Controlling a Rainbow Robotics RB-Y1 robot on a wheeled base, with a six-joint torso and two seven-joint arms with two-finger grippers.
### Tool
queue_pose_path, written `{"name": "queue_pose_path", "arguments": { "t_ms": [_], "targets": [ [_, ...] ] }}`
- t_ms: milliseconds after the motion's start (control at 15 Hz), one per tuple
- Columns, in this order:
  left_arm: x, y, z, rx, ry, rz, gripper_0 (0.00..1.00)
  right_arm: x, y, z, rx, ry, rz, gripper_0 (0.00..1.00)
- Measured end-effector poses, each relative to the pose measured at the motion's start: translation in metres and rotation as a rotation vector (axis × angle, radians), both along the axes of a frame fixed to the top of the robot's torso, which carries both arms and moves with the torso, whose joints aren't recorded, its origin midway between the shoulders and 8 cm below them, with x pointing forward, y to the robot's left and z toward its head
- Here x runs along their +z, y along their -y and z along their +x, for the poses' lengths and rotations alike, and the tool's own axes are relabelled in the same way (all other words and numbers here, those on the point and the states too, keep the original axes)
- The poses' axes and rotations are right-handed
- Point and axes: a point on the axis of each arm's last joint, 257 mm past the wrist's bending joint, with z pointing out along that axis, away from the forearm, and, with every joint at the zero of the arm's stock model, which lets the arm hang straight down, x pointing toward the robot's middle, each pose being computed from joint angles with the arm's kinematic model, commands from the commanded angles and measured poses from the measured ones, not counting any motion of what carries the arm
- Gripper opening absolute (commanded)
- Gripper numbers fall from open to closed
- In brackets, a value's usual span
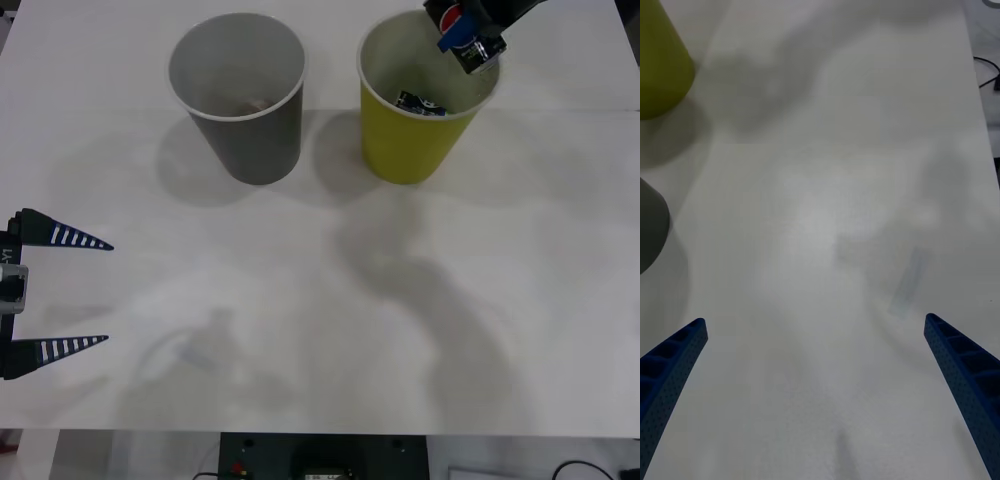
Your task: Put the can into the green bin and the plastic bottle into the gray bin
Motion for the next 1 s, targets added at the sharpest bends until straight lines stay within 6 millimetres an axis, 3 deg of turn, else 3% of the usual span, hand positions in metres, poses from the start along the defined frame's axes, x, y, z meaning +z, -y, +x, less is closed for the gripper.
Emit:
{"name": "queue_pose_path", "arguments": {
  "t_ms": [267,333,400,467,533,600,1000],
  "targets": [
    [0.0,0.0,0.0,0.0,0.0,0.0,1.0,0.002,-0.015,0.015,-0.016,0.024,-0.016,0.02],
    [0.0,0.0,0.0,0.0,0.0,0.0,1.0,0.002,-0.016,0.015,-0.009,0.026,-0.022,0.11],
    [0.0,0.0,0.0,0.0,0.0,0.0,1.0,0.002,-0.016,0.015,0.005,0.029,-0.032,0.31],
    [0.0,0.0,0.0,0.0,0.0,0.0,1.0,0.002,-0.015,0.014,0.017,0.033,-0.042,0.68],
    [0.0,0.0,0.0,0.0,0.0,0.0,1.0,0.002,-0.015,0.014,0.023,0.033,-0.044,0.92],
    [0.0,0.0,0.0,0.0,0.0,0.0,1.0,0.002,-0.015,0.014,0.025,0.033,-0.045,1.0],
    [0.0,0.0,0.0,0.0,0.0,0.0,1.0,0.006,-0.005,0.005,0.036,0.007,-0.032,1.0]
  ]
}}
